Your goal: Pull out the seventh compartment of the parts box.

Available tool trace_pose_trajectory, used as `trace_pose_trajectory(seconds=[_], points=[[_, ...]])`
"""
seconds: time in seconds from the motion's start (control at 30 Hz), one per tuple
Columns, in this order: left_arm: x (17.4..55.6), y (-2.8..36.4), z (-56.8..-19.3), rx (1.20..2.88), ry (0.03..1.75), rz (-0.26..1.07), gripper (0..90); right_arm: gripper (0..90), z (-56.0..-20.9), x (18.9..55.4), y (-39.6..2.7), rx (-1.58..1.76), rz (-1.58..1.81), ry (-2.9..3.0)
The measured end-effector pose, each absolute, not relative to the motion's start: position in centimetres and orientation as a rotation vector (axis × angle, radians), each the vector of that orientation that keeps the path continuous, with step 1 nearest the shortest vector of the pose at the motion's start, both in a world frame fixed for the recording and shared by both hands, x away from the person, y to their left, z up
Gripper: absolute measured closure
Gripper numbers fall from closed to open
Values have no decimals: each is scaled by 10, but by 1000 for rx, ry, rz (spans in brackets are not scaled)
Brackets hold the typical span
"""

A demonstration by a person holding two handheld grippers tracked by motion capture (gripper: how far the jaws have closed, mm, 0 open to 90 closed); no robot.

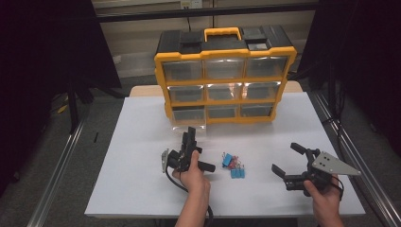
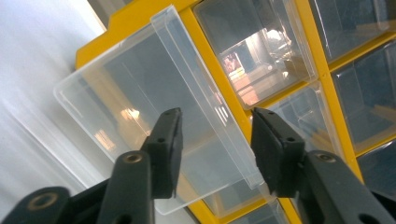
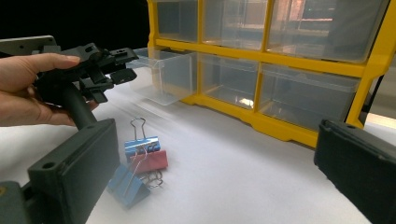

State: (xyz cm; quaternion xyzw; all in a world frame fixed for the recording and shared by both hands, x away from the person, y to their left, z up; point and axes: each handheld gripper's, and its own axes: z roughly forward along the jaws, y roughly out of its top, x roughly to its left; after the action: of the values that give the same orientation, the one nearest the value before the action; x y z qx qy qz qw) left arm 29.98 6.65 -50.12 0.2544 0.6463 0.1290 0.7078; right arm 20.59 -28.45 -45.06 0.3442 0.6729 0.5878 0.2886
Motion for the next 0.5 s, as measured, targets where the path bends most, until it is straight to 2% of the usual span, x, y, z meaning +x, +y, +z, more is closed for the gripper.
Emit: trace_pose_trajectory(seconds=[0.13, 0.17, 0.27, 0.43, 0.47, 0.5], points=[[300, 67, -500, 587, 1420, 314, 476, 0, -451, 206, -284, 921, 1571, 1798], [300, 70, -501, 628, 1414, 358, 460, 0, -450, 206, -284, 920, 1572, 1798], [298, 71, -501, 627, 1403, 337, 423, 0, -451, 206, -284, 921, 1571, 1799], [294, 78, -503, 755, 1359, 394, 374, 0, -451, 206, -284, 911, 1571, 1804], [295, 76, -500, 724, 1357, 388, 359, 0, -451, 206, -284, 915, 1572, 1805], [293, 79, -500, 784, 1338, 401, 341, 0, -451, 206, -283, 915, 1571, 1803]])
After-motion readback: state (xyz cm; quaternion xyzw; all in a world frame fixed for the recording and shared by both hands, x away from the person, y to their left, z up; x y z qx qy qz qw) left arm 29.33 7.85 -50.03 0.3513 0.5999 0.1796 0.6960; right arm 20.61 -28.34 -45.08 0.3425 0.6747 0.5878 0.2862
